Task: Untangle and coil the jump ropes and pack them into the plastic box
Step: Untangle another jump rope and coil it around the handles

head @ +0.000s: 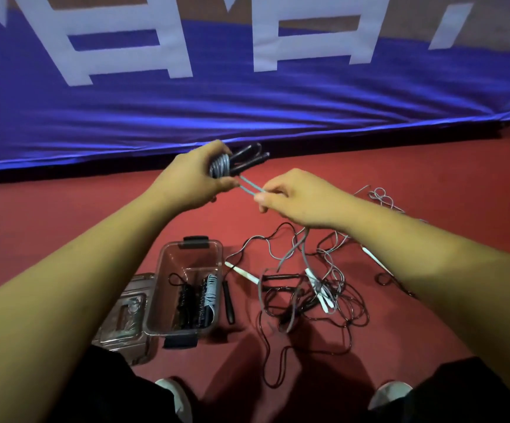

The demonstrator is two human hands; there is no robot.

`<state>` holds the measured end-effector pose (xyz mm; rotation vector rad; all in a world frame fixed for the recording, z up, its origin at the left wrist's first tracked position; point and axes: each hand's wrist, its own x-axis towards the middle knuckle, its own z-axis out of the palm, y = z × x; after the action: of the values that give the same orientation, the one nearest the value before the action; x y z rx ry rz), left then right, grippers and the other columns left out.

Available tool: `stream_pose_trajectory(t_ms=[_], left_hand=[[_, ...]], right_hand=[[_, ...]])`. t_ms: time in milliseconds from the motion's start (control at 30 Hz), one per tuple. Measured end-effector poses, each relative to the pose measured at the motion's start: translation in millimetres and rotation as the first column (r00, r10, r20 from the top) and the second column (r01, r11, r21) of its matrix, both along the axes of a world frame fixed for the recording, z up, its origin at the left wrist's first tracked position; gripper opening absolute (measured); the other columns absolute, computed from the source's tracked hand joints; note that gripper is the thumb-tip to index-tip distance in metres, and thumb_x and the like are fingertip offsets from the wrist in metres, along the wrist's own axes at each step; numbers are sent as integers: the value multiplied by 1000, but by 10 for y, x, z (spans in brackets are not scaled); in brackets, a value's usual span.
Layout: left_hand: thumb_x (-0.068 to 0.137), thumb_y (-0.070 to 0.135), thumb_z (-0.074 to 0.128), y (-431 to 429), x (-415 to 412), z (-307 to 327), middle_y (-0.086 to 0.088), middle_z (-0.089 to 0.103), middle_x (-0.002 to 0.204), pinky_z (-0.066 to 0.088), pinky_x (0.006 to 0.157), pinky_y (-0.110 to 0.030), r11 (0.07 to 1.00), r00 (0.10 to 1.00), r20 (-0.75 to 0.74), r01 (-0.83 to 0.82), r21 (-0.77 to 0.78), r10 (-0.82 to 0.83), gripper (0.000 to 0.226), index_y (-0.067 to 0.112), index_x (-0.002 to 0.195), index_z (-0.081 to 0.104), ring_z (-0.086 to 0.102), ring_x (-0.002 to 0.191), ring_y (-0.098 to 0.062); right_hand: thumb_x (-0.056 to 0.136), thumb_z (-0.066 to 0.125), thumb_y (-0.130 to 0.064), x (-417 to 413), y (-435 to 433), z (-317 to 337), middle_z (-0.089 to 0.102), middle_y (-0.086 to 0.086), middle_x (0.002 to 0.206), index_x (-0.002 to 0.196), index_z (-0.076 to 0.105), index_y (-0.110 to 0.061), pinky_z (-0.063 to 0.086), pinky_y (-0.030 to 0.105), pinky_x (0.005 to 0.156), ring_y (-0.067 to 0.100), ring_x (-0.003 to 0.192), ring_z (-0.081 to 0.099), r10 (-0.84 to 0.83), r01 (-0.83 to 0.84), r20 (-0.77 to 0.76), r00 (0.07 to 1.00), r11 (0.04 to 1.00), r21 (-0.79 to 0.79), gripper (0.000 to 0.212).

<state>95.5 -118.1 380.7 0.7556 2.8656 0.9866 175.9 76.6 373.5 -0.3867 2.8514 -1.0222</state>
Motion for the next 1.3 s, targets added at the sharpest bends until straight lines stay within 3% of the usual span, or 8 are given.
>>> stream_pose_trajectory(t_ms=[200,333,433,533,767,933,1100,1300], left_hand=[[82,46,72,150,91,-168,-8,67,114,51,81,-39,839,992,-74,48,-542,-105,46,30,119,51,65,98,-33],[83,44,70,238,244,-160,-1,67,108,43,75,-32,750,974,31,195,-632,-226,45,34,125,54,61,104,-30],[82,43,71,343,390,-160,12,52,67,34,64,-27,772,939,135,338,-539,-317,20,30,86,57,61,82,-22],[78,60,71,366,464,-124,10,47,47,33,50,-25,843,915,213,400,-361,-343,45,25,65,46,48,49,-7],[89,41,69,317,532,-53,6,58,61,39,48,-23,872,837,258,487,52,-483,17,28,84,59,49,47,-12],[92,23,67,297,520,26,-13,61,73,35,42,-23,864,854,302,283,415,-425,32,18,117,48,43,49,-19],[97,16,60,264,432,87,-15,55,70,31,40,-21,865,890,299,179,469,-346,13,18,109,58,39,45,-19],[95,19,61,201,233,48,-12,56,69,32,41,-22,880,952,256,27,475,-167,4,18,95,57,38,42,-19]], right_hand=[[92,58,-34,57,-140,61,55,1,70,79,64,-19,32,30,61,23,70,48,48,-2,-129,991,943,333,20],[91,57,-45,34,-5,129,69,-1,91,93,68,-24,39,31,67,26,88,59,29,94,-294,955,914,396,23],[86,63,-47,-7,106,113,65,-6,79,90,71,-24,48,33,70,21,83,61,5,98,-304,953,942,321,24],[80,71,-41,-74,255,86,70,-4,74,82,75,-22,50,33,70,15,74,62,-7,47,-246,969,986,158,19],[84,72,-19,-96,473,-7,63,-5,58,68,73,-33,38,24,57,8,57,48,-50,50,6,999,976,-214,21],[89,48,6,-87,357,-221,46,5,56,67,65,-18,25,21,45,13,46,34,14,179,277,961,734,-656,37],[100,48,-29,-50,271,-388,47,4,56,97,70,-7,38,28,51,17,49,42,40,119,354,934,901,-417,31],[98,48,-41,-2,169,-243,36,-5,50,95,71,-14,31,26,50,16,47,32,44,109,373,927,918,-381,36]])
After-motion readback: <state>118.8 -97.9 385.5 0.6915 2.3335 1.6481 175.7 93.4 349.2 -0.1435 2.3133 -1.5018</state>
